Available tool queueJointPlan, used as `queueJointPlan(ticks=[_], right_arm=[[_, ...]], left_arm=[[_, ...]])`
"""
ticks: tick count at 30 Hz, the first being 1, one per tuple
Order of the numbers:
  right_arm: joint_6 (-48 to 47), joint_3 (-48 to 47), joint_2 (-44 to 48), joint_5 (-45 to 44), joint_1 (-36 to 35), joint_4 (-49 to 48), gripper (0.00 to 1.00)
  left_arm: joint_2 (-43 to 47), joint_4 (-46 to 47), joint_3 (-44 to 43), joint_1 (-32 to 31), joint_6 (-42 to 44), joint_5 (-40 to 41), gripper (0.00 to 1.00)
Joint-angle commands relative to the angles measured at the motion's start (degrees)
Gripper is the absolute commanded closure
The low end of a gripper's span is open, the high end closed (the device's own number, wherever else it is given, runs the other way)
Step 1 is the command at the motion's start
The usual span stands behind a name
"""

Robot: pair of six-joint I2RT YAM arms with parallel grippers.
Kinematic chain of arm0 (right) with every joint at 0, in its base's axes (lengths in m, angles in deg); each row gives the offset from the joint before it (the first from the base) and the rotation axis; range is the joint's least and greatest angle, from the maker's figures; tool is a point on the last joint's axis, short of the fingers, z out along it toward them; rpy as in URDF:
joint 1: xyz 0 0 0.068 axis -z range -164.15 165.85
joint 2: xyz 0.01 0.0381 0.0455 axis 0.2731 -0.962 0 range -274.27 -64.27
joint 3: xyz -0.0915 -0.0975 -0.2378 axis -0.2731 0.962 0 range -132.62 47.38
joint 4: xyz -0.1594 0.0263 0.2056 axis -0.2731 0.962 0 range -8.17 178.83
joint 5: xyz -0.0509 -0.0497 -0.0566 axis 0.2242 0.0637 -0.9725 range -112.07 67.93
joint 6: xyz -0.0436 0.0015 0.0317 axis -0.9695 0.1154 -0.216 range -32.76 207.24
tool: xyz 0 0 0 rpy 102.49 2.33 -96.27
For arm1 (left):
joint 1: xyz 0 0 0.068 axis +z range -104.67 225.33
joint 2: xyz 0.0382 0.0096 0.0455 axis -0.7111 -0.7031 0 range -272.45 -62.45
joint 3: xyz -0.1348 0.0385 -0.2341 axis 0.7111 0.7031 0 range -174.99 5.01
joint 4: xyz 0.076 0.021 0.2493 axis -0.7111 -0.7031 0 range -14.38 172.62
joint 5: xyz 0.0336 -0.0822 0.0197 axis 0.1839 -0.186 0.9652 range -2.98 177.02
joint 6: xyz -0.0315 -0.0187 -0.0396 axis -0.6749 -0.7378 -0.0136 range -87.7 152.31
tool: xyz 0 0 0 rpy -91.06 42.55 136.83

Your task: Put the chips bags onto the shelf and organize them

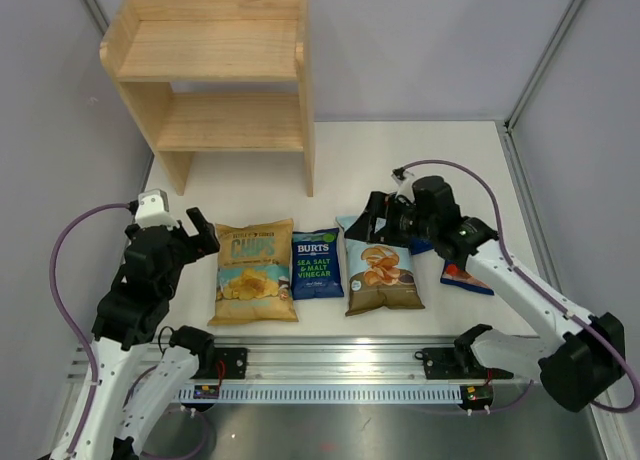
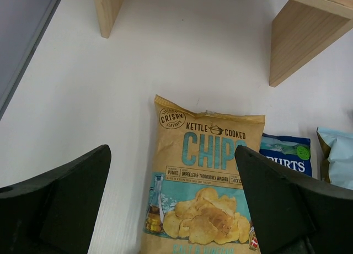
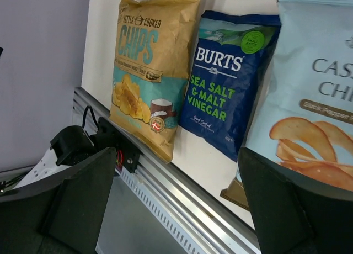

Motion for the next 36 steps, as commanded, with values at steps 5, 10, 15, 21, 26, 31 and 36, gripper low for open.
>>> queueJointPlan(ticks=[5,10,15,21,26,31,36], right_arm=[[0.0,-6.5,-13.0,-10.0,-10.8,-5.9,0.11],[-1.5,-11.1,-21.2,-15.8,-13.8,-3.7,0.27],[-2.2,-13.4,-27.7,-20.0,-15.1,-2.2,0.33],[-2.5,-14.6,-34.5,-26.3,-16.1,-1.8,0.37],[-2.2,-14.6,-39.3,-25.9,-16.3,-3.8,0.4],[-1.5,-13.4,-42.0,-25.0,-16.5,-6.6,0.42],[-0.4,-11.7,-42.9,-21.1,-16.5,-9.8,0.5]], left_arm=[[-1.1,3.0,0.7,-0.3,1.1,-2.5,0.01],[-1.3,3.0,0.8,-0.2,1.0,-2.6,0.01],[-1.4,3.1,0.8,-0.2,1.0,-3.1,0.01],[-1.6,3.1,0.8,-0.2,1.0,-3.3,0.01],[-2.2,3.1,0.8,-0.2,1.2,-3.8,0.01],[-2.6,3.1,0.8,-0.2,1.1,-3.8,0.01],[-2.8,3.1,0.8,-0.2,1.1,-4.0,0.01]])
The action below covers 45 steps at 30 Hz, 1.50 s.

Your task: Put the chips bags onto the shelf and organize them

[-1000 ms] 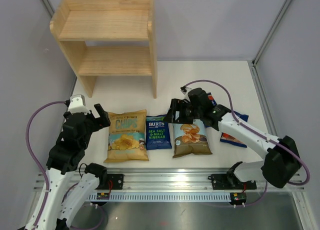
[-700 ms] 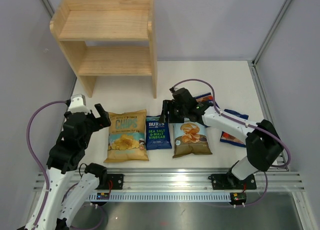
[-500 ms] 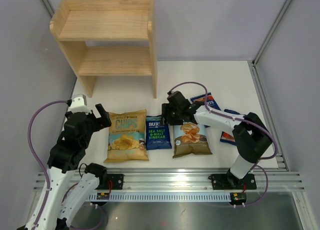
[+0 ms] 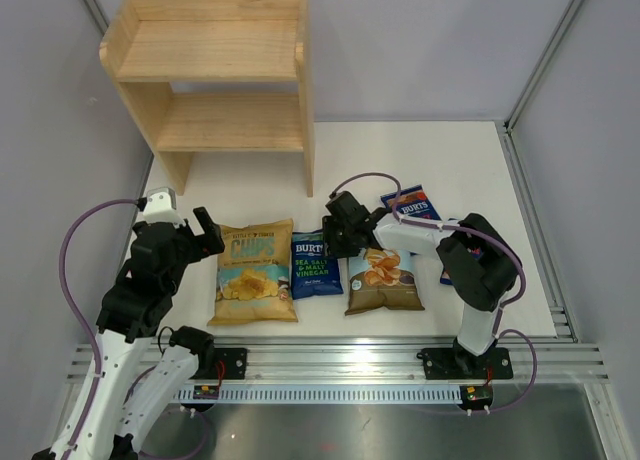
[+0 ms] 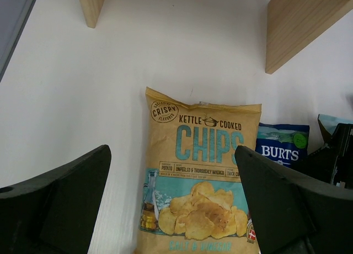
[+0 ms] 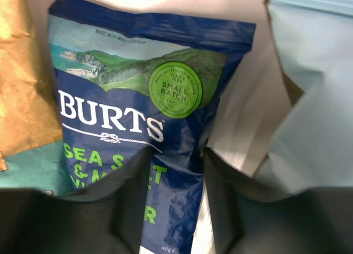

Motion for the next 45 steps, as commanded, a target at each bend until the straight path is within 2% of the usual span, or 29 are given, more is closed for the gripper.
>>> queueJointPlan(ticks=[1,7,10,24,31,39,42,43,45], right_arm=[[1.3,0.8,-0.6,1.8,-0.6,-4.7,0.55],[2.1,3.1,1.9,1.6,-0.6,-7.2,0.78],[2.2,3.7,3.4,1.6,-0.6,-7.5,0.99],[4.3,6.7,14.7,-3.5,-0.6,-8.4,1.0],[4.4,6.2,21.3,-10.1,-0.5,-6.7,1.0],[4.8,5.0,29.2,-17.5,-0.5,-7.5,1.0],[6.1,6.3,32.6,-22.0,-0.6,-10.9,1.0],[7.1,6.8,33.5,-23.0,-0.5,-12.5,1.0],[7.6,7.2,35.3,-25.1,-0.6,-14.5,1.0]], left_arm=[[-0.7,2.5,0.1,-0.2,1.0,-1.1,0.01],[-0.4,2.4,0.1,-0.2,0.9,-1.1,0.01],[-0.5,2.4,0.1,-0.2,0.9,-1.2,0.01],[-0.6,1.9,-0.8,-0.2,-0.1,-1.7,0.01],[-1.0,5.5,-0.6,-0.2,-6.0,-9.0,0.01],[-5.9,16.3,3.4,-0.2,-20.0,-26.2,0.01],[-8.0,23.9,6.1,-0.2,-28.6,-32.5,0.01],[-8.3,30.0,9.1,-0.2,-31.1,-34.3,0.01],[-9.1,36.4,12.2,-0.2,-39.1,-38.0,0.01]])
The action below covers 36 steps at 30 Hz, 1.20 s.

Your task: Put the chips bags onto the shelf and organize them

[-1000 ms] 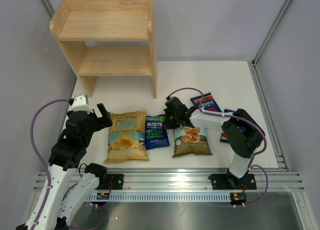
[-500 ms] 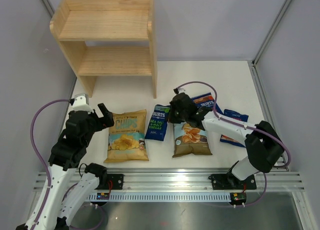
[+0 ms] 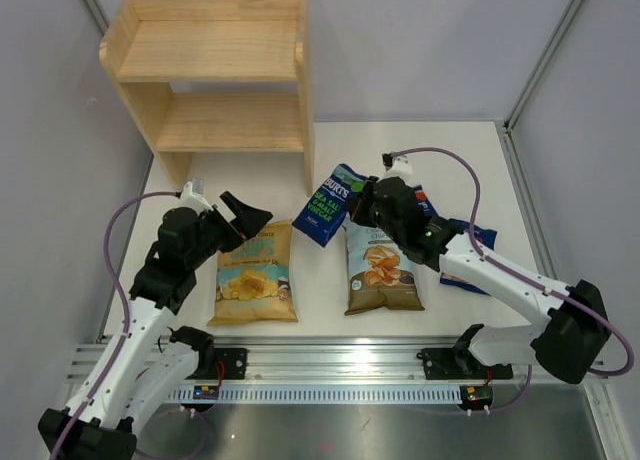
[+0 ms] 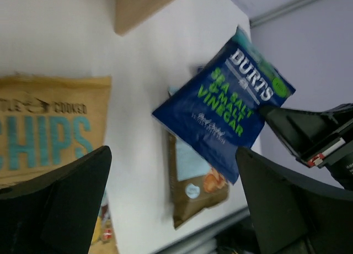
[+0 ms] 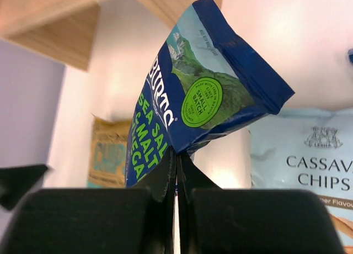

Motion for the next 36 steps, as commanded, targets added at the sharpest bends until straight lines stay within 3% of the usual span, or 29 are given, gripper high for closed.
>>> queueJointPlan(ticks=[1,8,20,28,36], right_arm=[[2.2,0.0,4.6,-7.7,-0.5,-8.0,1.0],[5.0,2.7,8.0,-9.5,-0.5,-18.4,1.0],[8.6,6.7,8.6,-4.4,-0.5,-29.5,1.0],[6.8,8.2,7.8,-1.5,-0.5,-32.0,1.0],[3.6,9.6,8.6,-3.8,-0.5,-32.2,1.0]], left_arm=[[-2.0,20.9,6.5,-0.2,-15.3,-11.1,0.01],[-7.3,42.5,12.3,-1.0,-31.2,-12.0,0.01],[-21.9,61.8,7.9,-2.9,-38.4,-14.7,0.01],[-27.3,64.2,4.7,-4.5,-38.3,-14.9,0.01],[-21.0,59.6,6.5,-4.7,-36.6,-10.4,0.01]])
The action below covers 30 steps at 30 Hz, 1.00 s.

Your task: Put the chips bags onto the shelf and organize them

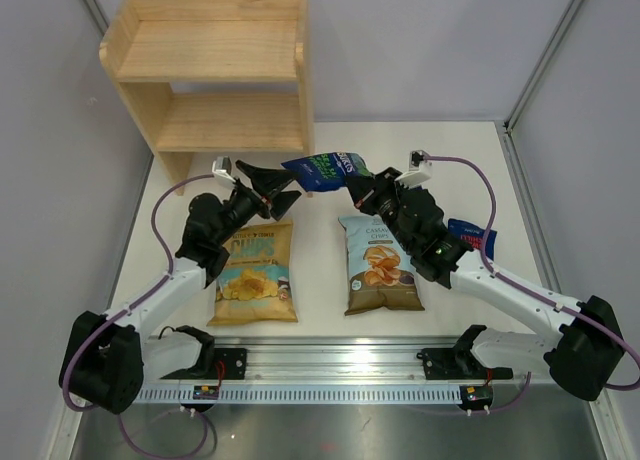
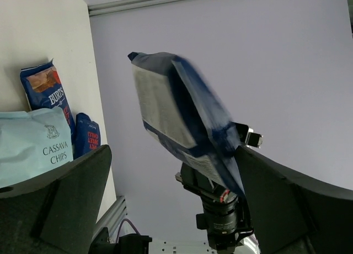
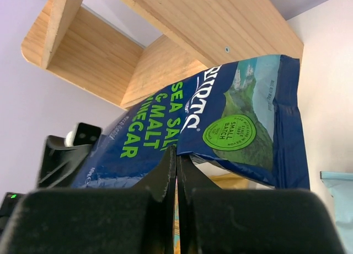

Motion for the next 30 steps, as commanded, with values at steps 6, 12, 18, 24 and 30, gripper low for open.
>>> queueJointPlan(ticks=[6,12,18,24,30], right_arm=[[-6.1,0.7,1.4,-2.0,-0.4,-5.9,1.0],[-9.4,1.5,0.6,3.2,-0.4,-11.7,1.0],[-12.4,2.5,1.0,6.7,-0.4,-14.9,1.0],[-14.2,3.4,0.6,8.6,-0.9,-15.8,1.0],[-16.6,3.3,0.1,9.6,-1.8,-16.5,1.0]], left_arm=[[9.5,-2.3,0.6,-1.0,0.7,5.5,0.01],[7.4,-8.5,-2.7,-1.8,-0.6,4.3,0.01],[8.3,-10.3,-2.6,-2.1,-1.5,5.3,0.01],[6.4,-9.5,-4.2,-2.1,-1.6,4.9,0.01],[5.3,-8.2,-4.8,-3.2,-2.2,5.8,0.07]])
